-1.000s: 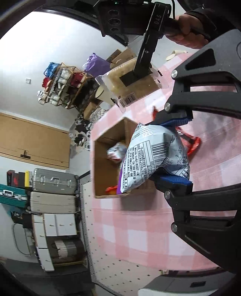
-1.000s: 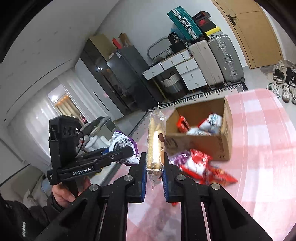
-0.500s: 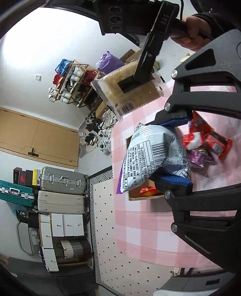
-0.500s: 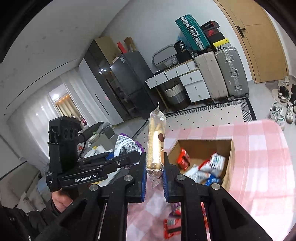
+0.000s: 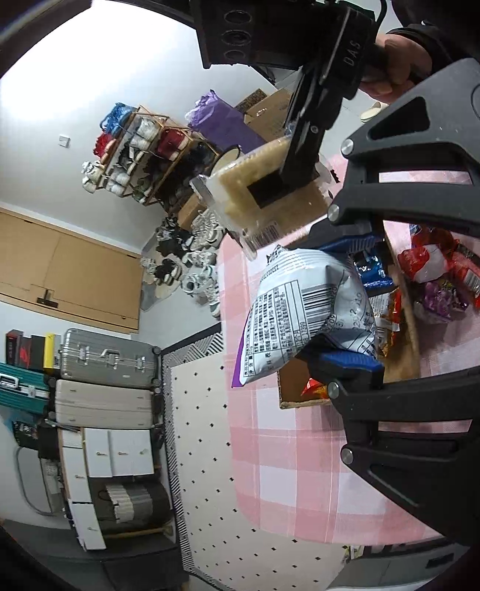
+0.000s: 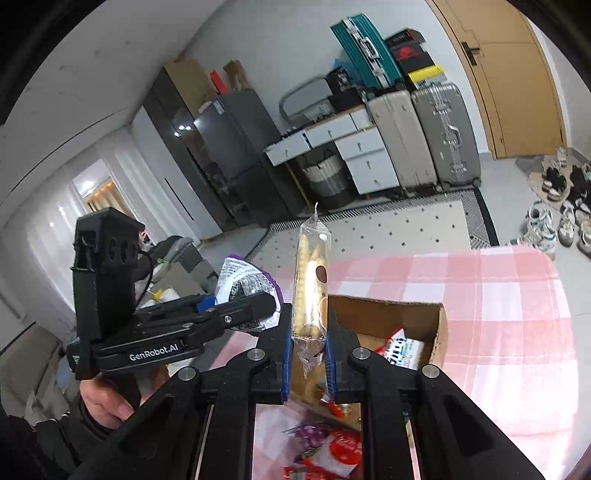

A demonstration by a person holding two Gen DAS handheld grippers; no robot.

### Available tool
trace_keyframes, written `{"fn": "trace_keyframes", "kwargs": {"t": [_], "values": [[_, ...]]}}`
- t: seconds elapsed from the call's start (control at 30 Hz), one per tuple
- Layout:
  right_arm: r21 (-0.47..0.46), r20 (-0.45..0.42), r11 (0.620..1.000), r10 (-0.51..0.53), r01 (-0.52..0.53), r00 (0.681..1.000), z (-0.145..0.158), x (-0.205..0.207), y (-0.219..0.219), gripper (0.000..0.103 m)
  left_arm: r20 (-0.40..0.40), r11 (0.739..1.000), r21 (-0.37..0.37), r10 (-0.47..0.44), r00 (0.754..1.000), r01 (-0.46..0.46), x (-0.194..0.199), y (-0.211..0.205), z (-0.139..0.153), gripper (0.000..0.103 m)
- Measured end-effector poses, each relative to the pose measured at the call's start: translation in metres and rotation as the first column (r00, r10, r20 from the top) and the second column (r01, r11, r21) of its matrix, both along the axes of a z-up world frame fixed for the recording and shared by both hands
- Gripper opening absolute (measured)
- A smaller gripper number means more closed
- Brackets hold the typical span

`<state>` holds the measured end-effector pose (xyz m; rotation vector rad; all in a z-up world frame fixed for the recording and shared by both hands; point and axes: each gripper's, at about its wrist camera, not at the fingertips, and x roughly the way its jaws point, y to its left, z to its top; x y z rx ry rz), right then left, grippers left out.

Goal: Organize snacks
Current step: 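Carry both packs over the box and open both tools to drop them, then withdraw both open tools from the box toward the remaining snacks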

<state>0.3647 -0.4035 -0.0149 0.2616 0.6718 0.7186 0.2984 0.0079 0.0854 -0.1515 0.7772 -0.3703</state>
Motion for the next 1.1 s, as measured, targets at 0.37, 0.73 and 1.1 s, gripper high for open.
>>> {"fn": "trace_keyframes", "kwargs": {"t": [0.37, 0.73, 1.1], "values": [[-0.049, -0.055, 0.999, -0.008, 0.006, 0.998, -0.047, 0.033, 0.010, 0.014, -0.095, 1.000, 0.009, -0.006, 0.995, 0.007, 0.058, -0.014, -0.075, 0.040], [-0.123, -0.101, 0.992, -0.019, 0.006, 0.995, -0.070, 0.044, 0.018, 0.025, -0.107, 0.998, 0.057, 0.029, 0.994, -0.023, 0.069, -0.011, -0.100, 0.070], [-0.070, 0.007, 0.996, -0.047, 0.047, 0.999, -0.035, 0.002, 0.000, 0.039, -0.036, 0.996, 0.042, 0.086, 0.996, -0.084, 0.017, 0.011, -0.071, 0.078]]}}
